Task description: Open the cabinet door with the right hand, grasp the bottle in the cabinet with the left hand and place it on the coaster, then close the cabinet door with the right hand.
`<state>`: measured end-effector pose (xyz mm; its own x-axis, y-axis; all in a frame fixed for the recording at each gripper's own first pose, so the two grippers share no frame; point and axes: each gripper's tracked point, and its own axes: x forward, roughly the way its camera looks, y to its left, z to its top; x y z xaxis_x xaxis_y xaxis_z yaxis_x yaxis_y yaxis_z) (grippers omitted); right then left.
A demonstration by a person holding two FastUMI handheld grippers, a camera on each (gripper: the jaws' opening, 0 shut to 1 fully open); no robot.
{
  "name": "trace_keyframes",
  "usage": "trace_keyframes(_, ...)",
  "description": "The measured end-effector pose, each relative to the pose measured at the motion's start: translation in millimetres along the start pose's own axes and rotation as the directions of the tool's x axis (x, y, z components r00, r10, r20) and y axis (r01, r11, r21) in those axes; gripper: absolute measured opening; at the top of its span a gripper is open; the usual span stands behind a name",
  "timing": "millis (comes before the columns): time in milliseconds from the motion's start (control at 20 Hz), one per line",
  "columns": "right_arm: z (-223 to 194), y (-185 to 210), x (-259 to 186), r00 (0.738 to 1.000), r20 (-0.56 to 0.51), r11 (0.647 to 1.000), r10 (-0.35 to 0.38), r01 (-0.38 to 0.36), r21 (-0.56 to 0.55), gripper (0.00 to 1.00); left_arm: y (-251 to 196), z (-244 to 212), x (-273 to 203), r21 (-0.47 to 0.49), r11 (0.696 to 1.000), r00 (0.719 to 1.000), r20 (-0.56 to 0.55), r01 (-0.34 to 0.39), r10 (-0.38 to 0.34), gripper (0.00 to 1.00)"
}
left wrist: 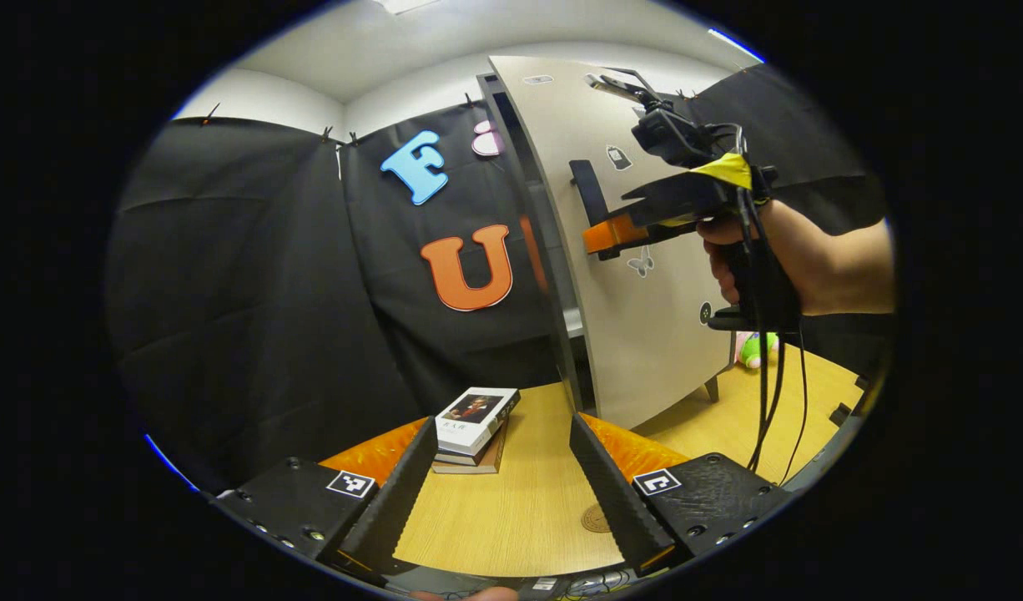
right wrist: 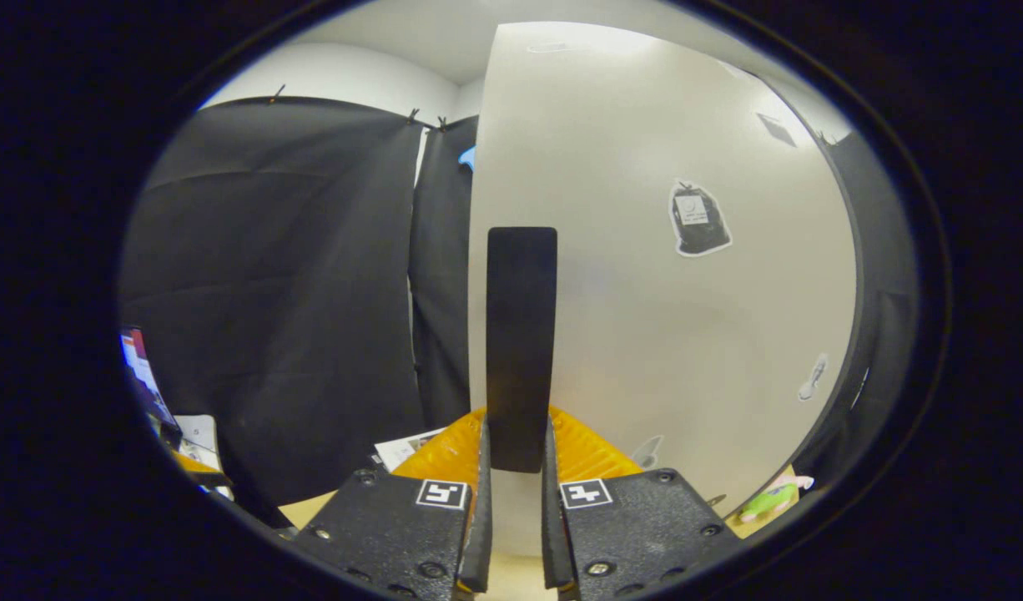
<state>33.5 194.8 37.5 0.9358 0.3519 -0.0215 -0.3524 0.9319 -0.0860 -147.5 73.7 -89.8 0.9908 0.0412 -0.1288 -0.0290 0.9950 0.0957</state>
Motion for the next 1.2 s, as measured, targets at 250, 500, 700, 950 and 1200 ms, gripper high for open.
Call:
trace_keyframes(250,-2.1,-4.0,-42.2,0.999,-0.004,0.999,0.036,-0.036,0.020,0.28,-20.0,3.3,-4.5,-0.002,0.999,0.999,0.006,0.036,-0.036,0.96)
trace_keyframes(500,-5.3,-4.9,-49.4,0.997,-0.007,0.997,0.073,-0.073,0.008,0.28,-36.1,6.9,3.6,-0.010,0.998,0.998,0.009,0.069,-0.069,0.96)
trace_keyframes(700,-8.1,-7.5,-55.3,0.993,-0.015,0.993,0.120,-0.121,-0.007,0.27,-46.7,14.2,13.2,-0.012,0.996,0.996,0.017,0.084,-0.084,0.96)
trace_keyframes(950,-10.7,-13.6,-63.6,0.982,-0.032,0.982,0.185,-0.186,-0.027,0.28,-63.2,19.9,29.4,-0.042,0.992,0.993,0.017,0.120,-0.119,0.96)
trace_keyframes(1200,-13.2,-20.9,-73.0,0.979,-0.050,0.979,0.197,-0.200,-0.049,0.28,-77.2,22.3,51.1,-0.029,0.991,0.991,-0.003,0.133,-0.133,0.97)
